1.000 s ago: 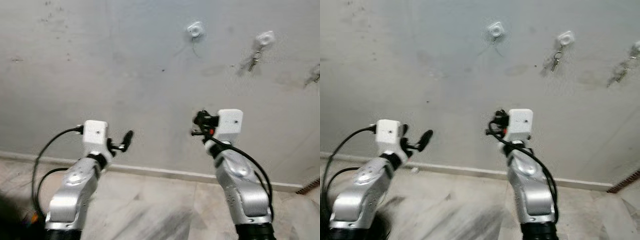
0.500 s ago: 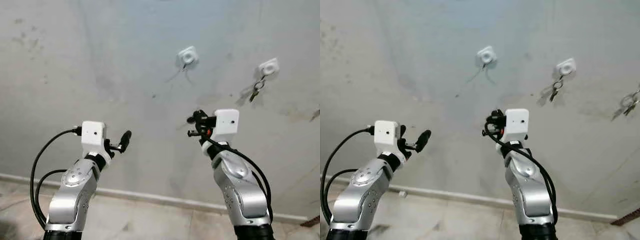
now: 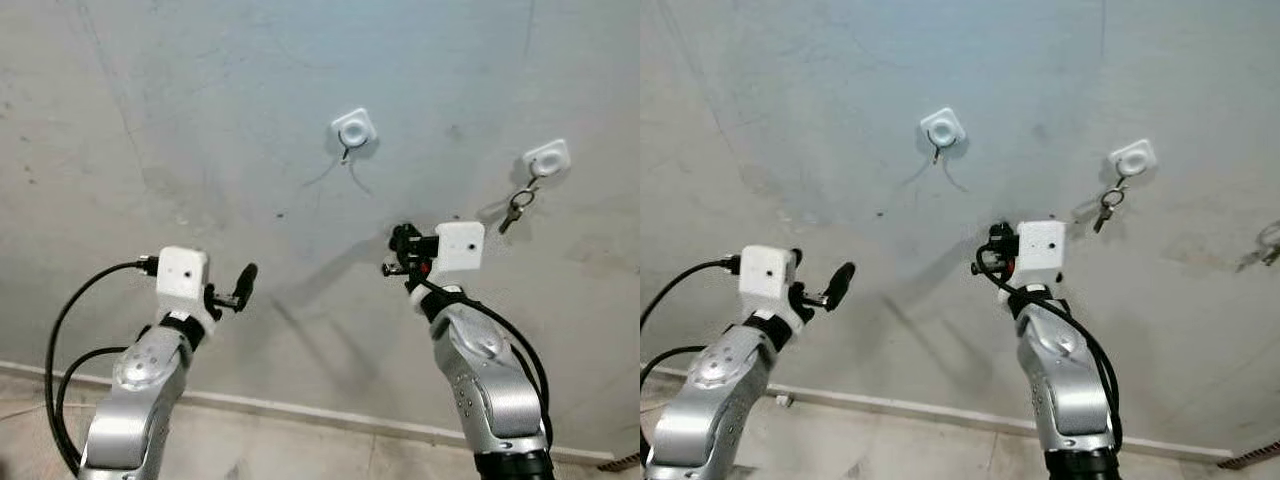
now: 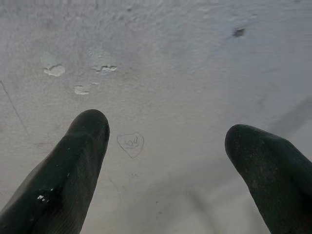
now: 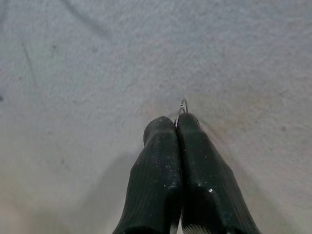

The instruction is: Hang keys on a hook

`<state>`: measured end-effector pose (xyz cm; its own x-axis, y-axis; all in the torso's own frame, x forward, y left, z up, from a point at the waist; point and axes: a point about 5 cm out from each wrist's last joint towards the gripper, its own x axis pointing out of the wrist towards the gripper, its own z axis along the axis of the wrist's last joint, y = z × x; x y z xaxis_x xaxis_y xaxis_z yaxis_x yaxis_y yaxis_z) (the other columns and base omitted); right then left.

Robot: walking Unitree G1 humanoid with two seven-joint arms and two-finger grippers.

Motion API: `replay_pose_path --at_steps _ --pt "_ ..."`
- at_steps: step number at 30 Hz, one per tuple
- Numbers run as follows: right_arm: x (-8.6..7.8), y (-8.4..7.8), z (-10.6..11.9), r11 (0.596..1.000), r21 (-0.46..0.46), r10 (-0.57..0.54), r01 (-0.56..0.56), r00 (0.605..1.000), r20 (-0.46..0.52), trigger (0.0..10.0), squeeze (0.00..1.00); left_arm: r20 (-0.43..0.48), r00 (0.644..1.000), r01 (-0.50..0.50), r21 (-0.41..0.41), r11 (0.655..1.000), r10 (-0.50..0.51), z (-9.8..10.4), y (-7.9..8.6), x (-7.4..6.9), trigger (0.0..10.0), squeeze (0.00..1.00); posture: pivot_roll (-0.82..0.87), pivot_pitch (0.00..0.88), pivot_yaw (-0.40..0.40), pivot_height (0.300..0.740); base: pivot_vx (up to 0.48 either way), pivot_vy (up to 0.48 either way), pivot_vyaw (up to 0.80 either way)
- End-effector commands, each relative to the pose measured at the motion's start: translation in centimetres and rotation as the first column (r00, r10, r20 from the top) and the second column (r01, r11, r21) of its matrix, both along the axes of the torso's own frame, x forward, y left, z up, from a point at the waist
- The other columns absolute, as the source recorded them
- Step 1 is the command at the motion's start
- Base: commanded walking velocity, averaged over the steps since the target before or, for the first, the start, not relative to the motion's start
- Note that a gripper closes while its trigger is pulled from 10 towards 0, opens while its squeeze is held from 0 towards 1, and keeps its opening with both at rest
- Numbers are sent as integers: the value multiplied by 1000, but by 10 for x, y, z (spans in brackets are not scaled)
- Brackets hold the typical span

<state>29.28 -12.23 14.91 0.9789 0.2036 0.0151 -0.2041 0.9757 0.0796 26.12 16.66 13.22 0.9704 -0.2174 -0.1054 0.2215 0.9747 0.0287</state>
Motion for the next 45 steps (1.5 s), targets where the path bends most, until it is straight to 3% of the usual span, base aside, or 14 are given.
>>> replay_pose_path --at_steps 1,4,9,12,15,25,34,45 --pt "-2 -2 6 1000 -4 6 -6 1000 23 10000 0 36 999 17 17 1000 -17 7 -1 -3 10000 0 222 0 -65 740 0 0 0" --pt "-4 1 5 999 -7 36 -36 999 18 10000 0 47 998 28 33 999 -30 12 0 -6 10000 0 227 0 -64 740 0 0 0" --pt "-4 24 15 984 -12 178 -177 982 58 10000 0 100 989 106 54 993 -111 29 -14 -3 10000 0 234 0 -65 740 0 0 0" --pt "-5 29 18 978 -6 210 -210 975 69 10000 0 100 988 115 43 992 -119 31 -16 -1 10000 0 230 0 -61 740 0 0 0" --pt "-7 45 25 952 8 304 -306 947 104 10000 0 106 982 154 33 988 -156 34 -22 -1 10000 0 234 0 -59 740 0 0 0" --pt "1 51 40 952 36 293 -303 940 173 10000 0 91 983 160 31 987 -162 34 -19 -2 10000 0 244 0 -53 740 0 0 0" --pt "19 74 61 926 78 341 -370 905 253 10000 0 106 973 206 20 978 -207 41 -25 -4 10000 0 273 0 -54 740 0 0 0" --pt "31 70 70 929 119 305 -349 908 287 10000 0 165 931 327 26 945 -327 61 -41 -6 10000 0 273 0 -47 740 0 0 0"
